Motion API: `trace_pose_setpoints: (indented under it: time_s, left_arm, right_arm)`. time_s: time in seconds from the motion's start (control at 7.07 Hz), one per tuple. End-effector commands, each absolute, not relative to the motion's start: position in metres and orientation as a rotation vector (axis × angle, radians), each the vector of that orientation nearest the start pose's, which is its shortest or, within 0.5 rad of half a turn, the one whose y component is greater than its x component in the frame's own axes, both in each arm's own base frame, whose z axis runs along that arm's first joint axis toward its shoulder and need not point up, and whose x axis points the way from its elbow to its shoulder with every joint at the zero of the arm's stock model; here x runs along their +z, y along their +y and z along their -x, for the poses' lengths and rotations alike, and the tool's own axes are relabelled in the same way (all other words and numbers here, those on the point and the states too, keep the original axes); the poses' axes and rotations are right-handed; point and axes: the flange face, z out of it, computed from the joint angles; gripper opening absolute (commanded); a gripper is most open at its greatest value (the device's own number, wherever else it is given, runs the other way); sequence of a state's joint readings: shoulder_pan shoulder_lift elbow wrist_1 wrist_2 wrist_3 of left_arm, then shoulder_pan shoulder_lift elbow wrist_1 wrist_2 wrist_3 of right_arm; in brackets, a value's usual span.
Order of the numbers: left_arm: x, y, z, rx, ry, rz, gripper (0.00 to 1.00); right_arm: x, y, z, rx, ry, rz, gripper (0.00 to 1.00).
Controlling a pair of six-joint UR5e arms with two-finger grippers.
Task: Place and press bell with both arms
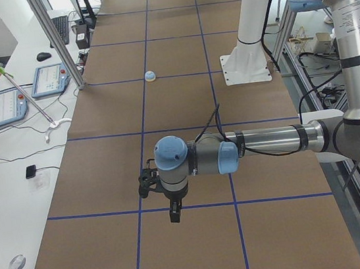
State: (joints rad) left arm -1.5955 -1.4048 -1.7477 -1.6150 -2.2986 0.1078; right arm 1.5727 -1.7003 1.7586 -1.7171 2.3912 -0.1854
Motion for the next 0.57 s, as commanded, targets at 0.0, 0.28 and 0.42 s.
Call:
trace_pose_setpoints:
  time_s: [0.0,0.28,0.42]
  left_arm:
    - [0.643,-0.427,0.0777,0.105,0.72,-0.109,1.0]
    - [0.6431,-0.4268,0.0784,0.103,0.72,-0.108,1.0]
    - [0.6446,-0.4275,0.0777,0.105,0.72,-0.107,1.0]
  right_arm:
    - [0.6354,-0.4303,-0.0625,-0.138,-0.823,-0.001,1.0]
    - [0.6342,-0.4317,-0.0626,-0.135,-0.821,-0.001,1.0]
    - [0.632,-0.4341,-0.062,-0.138,-0.821,-0.006,1.0]
